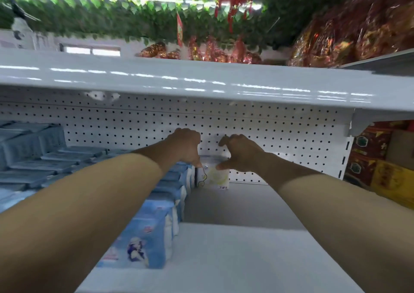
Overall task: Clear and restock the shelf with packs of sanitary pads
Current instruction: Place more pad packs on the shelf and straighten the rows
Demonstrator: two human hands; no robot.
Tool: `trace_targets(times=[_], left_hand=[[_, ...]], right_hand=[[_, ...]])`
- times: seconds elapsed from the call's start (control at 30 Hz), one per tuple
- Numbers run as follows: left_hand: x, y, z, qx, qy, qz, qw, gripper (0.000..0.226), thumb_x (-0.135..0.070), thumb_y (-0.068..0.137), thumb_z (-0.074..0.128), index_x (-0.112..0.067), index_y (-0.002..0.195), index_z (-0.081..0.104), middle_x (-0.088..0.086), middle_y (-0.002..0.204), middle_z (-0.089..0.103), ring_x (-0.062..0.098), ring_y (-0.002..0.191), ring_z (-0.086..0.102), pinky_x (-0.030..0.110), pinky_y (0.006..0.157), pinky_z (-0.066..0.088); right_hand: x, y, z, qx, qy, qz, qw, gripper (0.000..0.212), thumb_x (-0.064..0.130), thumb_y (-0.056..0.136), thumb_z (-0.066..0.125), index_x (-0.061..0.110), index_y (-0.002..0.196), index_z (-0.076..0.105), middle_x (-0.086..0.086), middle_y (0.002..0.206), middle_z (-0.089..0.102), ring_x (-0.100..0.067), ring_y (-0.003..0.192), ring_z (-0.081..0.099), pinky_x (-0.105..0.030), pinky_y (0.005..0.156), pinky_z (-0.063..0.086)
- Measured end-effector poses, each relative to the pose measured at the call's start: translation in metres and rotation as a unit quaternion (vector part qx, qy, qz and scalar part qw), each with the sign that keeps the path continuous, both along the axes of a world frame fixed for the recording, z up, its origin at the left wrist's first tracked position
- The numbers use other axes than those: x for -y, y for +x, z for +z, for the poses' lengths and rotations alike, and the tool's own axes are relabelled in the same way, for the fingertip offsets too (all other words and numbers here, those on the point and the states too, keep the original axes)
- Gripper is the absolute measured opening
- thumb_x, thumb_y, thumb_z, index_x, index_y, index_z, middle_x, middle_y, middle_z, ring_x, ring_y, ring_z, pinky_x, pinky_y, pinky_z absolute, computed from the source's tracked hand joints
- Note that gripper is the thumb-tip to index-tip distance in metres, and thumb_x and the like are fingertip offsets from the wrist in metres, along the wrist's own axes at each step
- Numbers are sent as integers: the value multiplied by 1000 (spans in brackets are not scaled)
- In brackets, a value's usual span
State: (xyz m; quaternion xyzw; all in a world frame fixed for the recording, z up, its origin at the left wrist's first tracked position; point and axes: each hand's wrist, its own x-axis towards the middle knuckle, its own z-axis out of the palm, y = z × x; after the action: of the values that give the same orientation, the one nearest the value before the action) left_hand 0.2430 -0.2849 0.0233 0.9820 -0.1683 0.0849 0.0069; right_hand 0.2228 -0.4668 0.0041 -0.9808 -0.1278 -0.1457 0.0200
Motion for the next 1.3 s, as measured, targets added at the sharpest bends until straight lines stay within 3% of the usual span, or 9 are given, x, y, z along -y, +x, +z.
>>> trace_targets(times=[0.2, 0.37, 0.53, 0.7, 0.93, 1.07, 1.3], left_hand=[[-44, -45, 0, 57, -100, -17, 993, 71, -44, 84, 75, -10, 139, 47, 14, 137, 47, 31, 126, 45, 42, 103, 44], [-68, -79, 3, 49, -141, 3, 989, 69, -46, 92, 65, -11, 146, 39, 14, 146, 40, 32, 132, 42, 44, 105, 44], [-90, -121, 7, 26, -166, 25, 986, 62, -48, 98, 54, -11, 145, 38, 15, 146, 39, 32, 133, 42, 43, 109, 41], [-116, -189, 0, 55, -189, 26, 980, 53, -46, 99, 54, -7, 134, 47, 17, 132, 48, 34, 119, 49, 43, 99, 46], [-145, -305, -17, 55, -195, 66, 977, 55, -43, 100, 53, 0, 134, 49, 22, 135, 50, 36, 120, 52, 41, 96, 45], [-163, -376, -31, 47, -191, 101, 975, 64, -47, 100, 50, -2, 145, 40, 20, 150, 38, 36, 136, 40, 46, 108, 39], [-221, -464, -47, 52, -185, 184, 964, 65, -51, 99, 49, -6, 146, 39, 19, 146, 42, 38, 130, 43, 50, 103, 44]], right_hand=[[-29, -64, 19, 4, 44, -23, 999, 72, 48, 92, 67, 18, 149, 37, -11, 138, 51, -29, 122, 53, -36, 95, 45], [-57, -111, 24, -15, 71, -69, 995, 70, 48, 96, 62, 21, 152, 32, -9, 149, 44, -29, 131, 49, -37, 103, 43], [-82, -158, 28, -18, 96, -91, 991, 65, 49, 99, 54, 20, 152, 31, -11, 145, 46, -30, 129, 50, -38, 103, 44], [-98, -212, 30, 5, 102, -60, 993, 64, 50, 100, 51, 15, 151, 35, -13, 149, 45, -31, 132, 48, -39, 102, 44], [-118, -300, 20, 6, 125, -20, 992, 60, 51, 99, 53, 19, 147, 40, -9, 146, 48, -30, 128, 50, -40, 99, 45], [-133, -352, 7, -25, 124, 15, 992, 65, 55, 98, 52, 19, 150, 38, -7, 152, 45, -28, 133, 49, -44, 105, 45], [-181, -415, -6, -48, 124, 85, 987, 63, 49, 102, 50, 15, 153, 34, -9, 154, 41, -29, 134, 48, -43, 107, 40]])
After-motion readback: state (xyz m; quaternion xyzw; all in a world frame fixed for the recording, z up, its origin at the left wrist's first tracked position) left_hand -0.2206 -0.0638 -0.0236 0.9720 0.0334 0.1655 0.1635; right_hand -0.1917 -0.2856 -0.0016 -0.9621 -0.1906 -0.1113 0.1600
